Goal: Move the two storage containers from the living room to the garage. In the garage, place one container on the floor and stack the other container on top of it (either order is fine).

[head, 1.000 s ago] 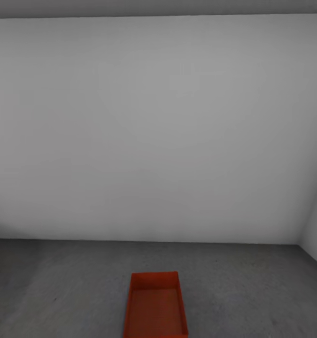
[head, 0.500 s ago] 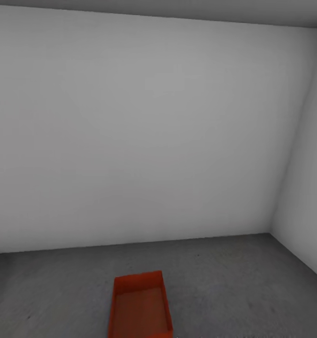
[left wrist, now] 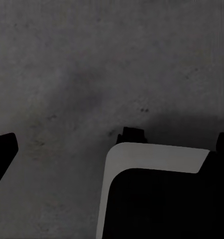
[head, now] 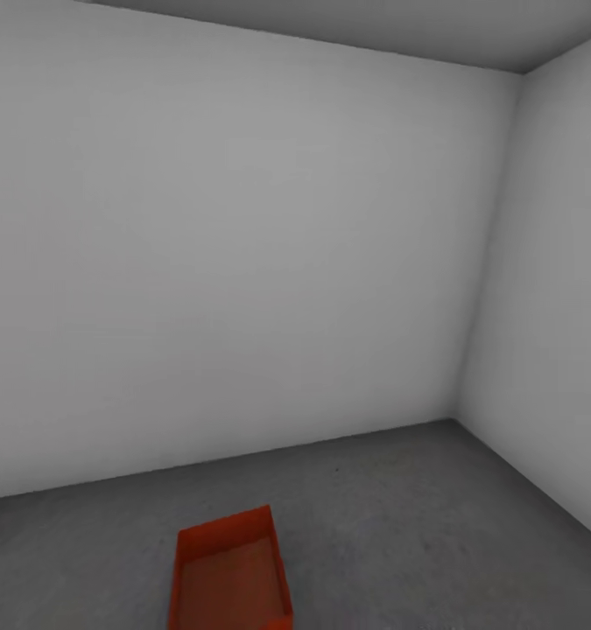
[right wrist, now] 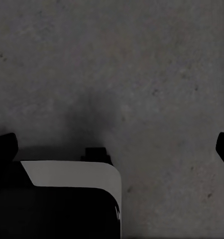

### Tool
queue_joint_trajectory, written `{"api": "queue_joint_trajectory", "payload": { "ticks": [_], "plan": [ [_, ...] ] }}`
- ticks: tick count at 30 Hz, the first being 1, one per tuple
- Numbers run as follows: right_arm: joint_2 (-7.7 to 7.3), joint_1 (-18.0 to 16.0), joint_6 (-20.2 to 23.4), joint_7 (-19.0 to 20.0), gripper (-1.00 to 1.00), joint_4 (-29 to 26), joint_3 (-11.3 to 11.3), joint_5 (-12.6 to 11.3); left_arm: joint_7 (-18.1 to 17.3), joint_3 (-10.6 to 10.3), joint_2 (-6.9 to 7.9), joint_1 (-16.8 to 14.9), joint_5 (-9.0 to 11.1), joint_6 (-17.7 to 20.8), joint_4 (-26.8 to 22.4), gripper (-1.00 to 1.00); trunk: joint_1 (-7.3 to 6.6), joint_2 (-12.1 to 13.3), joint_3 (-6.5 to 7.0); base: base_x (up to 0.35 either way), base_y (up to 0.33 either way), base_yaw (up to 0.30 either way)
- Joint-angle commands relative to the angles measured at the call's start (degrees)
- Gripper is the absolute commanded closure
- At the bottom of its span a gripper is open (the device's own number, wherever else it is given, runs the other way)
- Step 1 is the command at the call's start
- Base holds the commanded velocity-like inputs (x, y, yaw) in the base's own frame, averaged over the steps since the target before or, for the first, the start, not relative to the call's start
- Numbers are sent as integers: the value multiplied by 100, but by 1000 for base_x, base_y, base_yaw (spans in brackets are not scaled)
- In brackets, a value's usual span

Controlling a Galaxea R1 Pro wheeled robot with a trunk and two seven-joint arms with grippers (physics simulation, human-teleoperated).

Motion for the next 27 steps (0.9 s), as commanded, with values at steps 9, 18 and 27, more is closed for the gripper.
{"api": "queue_joint_trajectory", "payload": {
  "ticks": [9,18,27],
  "plan": [
    [-7,-9,-26,10,-100,19,46,-24,1,31,3,-3,21,-27,4,-100,0,-5,-7,0,0,-290],
    [-14,-9,-31,21,-100,19,46,-25,-5,31,3,-3,21,-31,4,-100,0,-5,-7,0,0,-290],
    [-28,-9,-39,29,-100,19,46,-20,-6,31,4,-3,21,-31,4,-100,0,-5,-7,0,0,-293]
  ]
}}
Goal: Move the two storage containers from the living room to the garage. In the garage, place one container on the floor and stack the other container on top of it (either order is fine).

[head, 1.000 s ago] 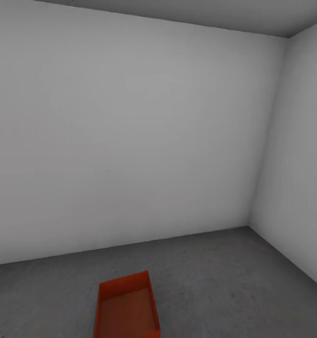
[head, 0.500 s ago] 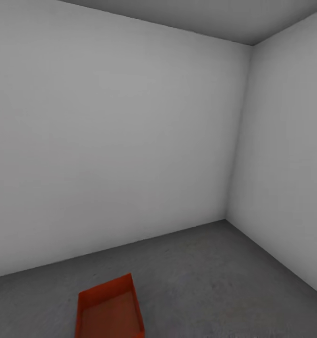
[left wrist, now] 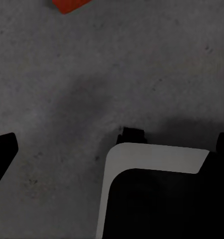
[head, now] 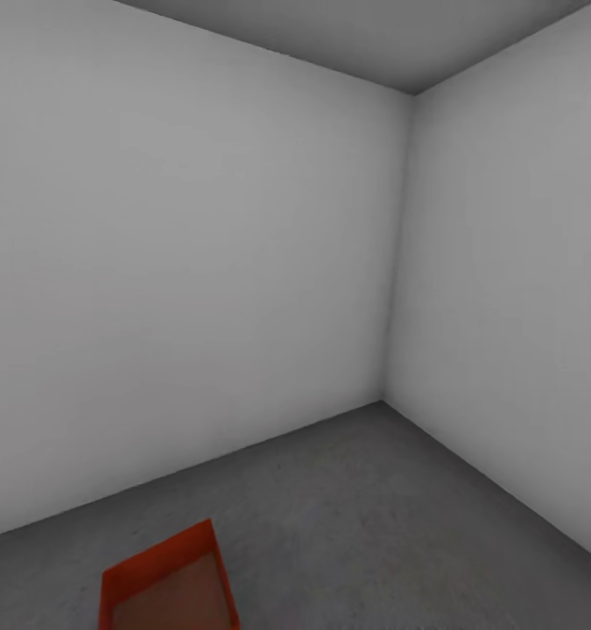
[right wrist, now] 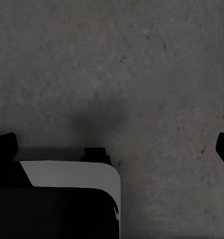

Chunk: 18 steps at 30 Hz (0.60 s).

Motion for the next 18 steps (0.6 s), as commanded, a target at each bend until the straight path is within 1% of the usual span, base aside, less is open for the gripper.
{"api": "queue_joint_trajectory", "payload": {
  "ticks": [1,12,18],
  "plan": [
    [3,-9,-29,-20,-100,19,46,-24,3,31,0,-3,21,-23,4,-100,0,-5,-7,0,0,-293],
    [-6,-9,-34,-9,-100,13,46,-8,1,31,-1,-3,21,-23,4,-100,0,-5,-7,0,0,-293],
    [-7,-9,-37,119,-100,10,46,-16,-109,31,-3,-3,21,-15,4,-100,0,-5,-7,0,0,-293]
  ]
}}
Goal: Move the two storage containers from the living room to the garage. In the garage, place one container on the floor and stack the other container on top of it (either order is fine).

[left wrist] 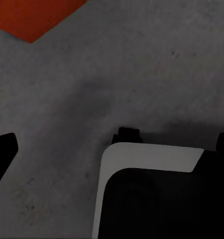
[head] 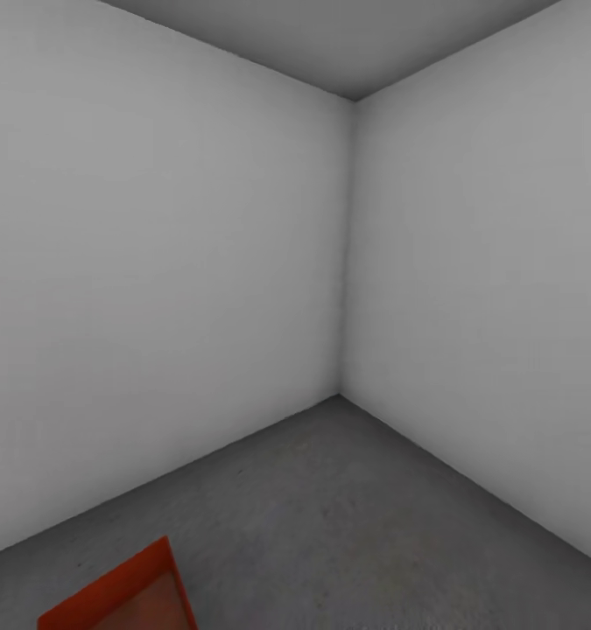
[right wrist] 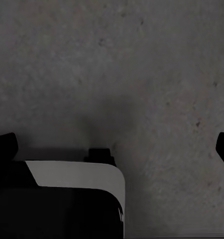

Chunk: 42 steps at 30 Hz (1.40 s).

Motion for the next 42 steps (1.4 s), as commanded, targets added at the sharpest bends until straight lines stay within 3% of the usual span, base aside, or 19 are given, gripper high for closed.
{"api": "queue_joint_trajectory", "payload": {
  "ticks": [1,20,26,42],
  "plan": [
    [3,-9,-26,-14,-100,18,46,-25,1,31,1,-3,21,-22,4,-100,0,-5,-7,0,0,-293],
    [34,-9,-23,8,-100,25,72,33,-2,31,-2,-3,24,-54,-2,-100,0,-5,-7,0,0,-292],
    [35,-9,-49,2,-100,26,73,31,1,35,-37,-3,45,-308,4,-100,0,-5,-7,0,0,-97],
    [12,-9,-76,0,-100,26,65,-6,8,39,-42,-3,113,-336,4,-100,0,-5,-7,0,0,-211]
  ]
}}
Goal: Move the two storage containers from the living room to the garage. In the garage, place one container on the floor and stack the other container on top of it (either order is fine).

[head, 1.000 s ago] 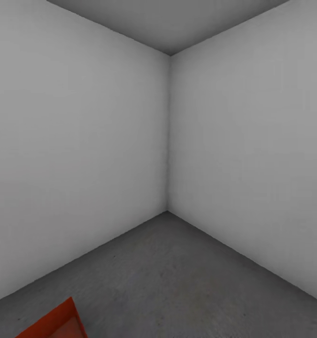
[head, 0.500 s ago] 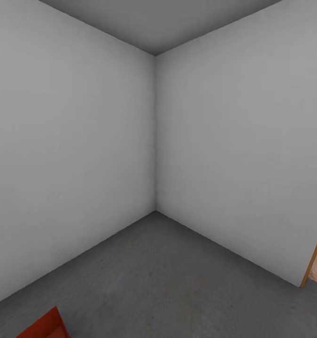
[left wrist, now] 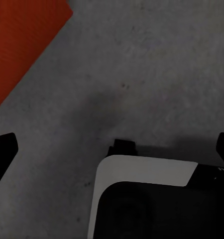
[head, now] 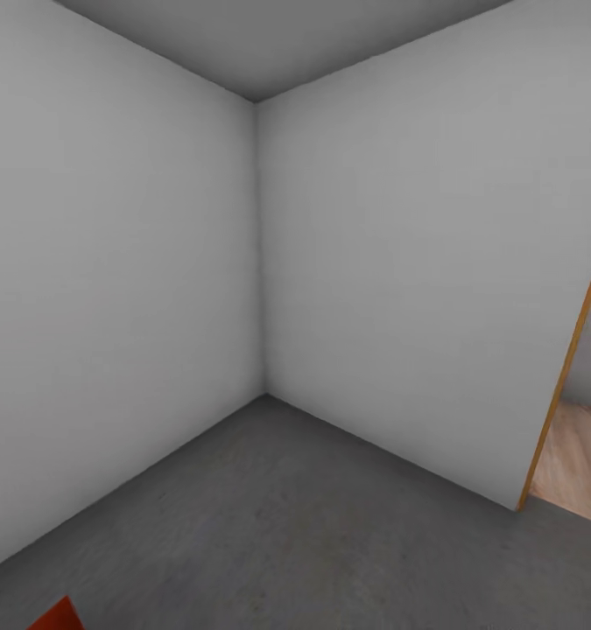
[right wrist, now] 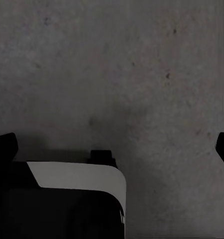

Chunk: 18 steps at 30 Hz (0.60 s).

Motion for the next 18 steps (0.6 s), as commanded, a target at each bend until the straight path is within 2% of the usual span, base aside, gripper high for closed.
{"api": "queue_joint_trajectory", "payload": {
  "ticks": [1,12,18],
  "plan": [
    [3,-9,-28,-23,-100,19,46,-23,-3,30,0,-3,40,-22,4,-100,0,-5,-7,0,0,-286],
    [10,-9,-38,-87,-100,19,32,-53,-4,27,20,-3,25,-48,-16,-100,0,-5,-10,0,0,-287],
    [3,-9,-37,-104,-100,19,31,-54,-2,25,-48,-3,26,-47,-80,-100,0,-5,-21,0,0,-287]
  ]
}}
